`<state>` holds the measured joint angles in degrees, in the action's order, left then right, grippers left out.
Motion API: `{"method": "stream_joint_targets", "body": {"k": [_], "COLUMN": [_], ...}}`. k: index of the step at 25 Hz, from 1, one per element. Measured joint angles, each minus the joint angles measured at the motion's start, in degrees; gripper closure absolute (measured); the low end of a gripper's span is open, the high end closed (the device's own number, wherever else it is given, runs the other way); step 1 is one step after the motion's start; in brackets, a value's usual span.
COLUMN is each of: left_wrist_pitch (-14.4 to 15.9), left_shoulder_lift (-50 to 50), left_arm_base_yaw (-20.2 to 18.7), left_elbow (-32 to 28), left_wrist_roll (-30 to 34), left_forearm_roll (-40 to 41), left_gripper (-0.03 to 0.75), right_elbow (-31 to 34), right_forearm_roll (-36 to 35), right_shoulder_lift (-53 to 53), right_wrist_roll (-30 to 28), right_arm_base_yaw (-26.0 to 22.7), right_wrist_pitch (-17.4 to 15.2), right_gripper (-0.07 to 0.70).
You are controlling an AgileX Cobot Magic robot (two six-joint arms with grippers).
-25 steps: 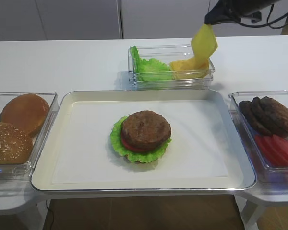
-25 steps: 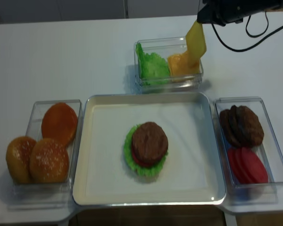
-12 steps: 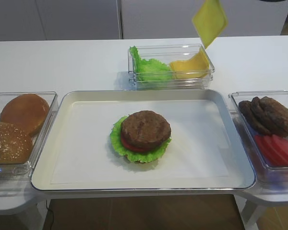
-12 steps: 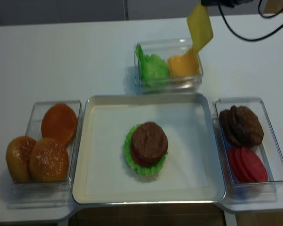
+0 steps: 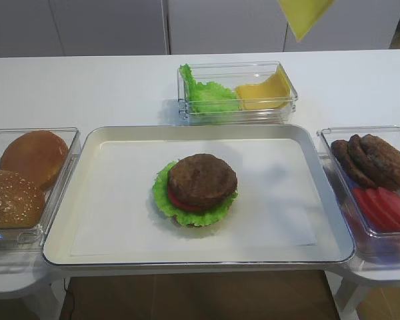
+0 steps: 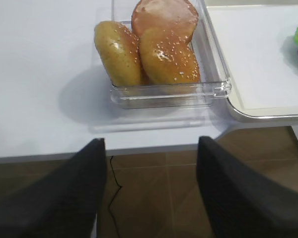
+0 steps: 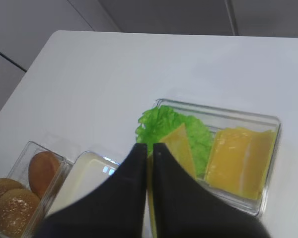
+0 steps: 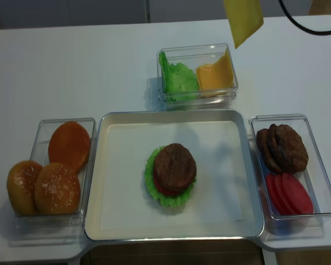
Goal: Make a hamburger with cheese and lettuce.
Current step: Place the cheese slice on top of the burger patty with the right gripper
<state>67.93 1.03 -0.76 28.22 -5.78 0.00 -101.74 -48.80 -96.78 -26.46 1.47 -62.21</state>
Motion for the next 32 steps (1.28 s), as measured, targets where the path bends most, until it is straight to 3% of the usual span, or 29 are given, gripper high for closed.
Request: {"method": "stream_joint_targets", "body": {"k": [10, 20, 32], "left_wrist_pitch": [0.00, 0.00, 0.00], "left_shoulder_lift": [0.00, 0.00, 0.00], "left_arm_base_yaw": [0.00, 0.00, 0.00], "left_elbow": [0.00, 0.00, 0.00], "left_wrist_roll": [0.00, 0.00, 0.00], "left_forearm_roll": [0.00, 0.00, 0.00], "left_gripper": [0.283, 0.283, 0.283], "right_elbow": [16.23, 26.56, 32.40], "right_forearm_roll": [0.32, -0.01, -0.36], "right_shoulder_lift": [12.10, 17.29, 15.97], "right_wrist_roll": [-1.12, -2.02, -2.13], "right_arm_base_yaw": [7.08, 13.44, 26.07], "right_wrist_pitch": [0.00, 1.12, 8.49], "right_gripper": [0.586, 0.586, 0.586]}}
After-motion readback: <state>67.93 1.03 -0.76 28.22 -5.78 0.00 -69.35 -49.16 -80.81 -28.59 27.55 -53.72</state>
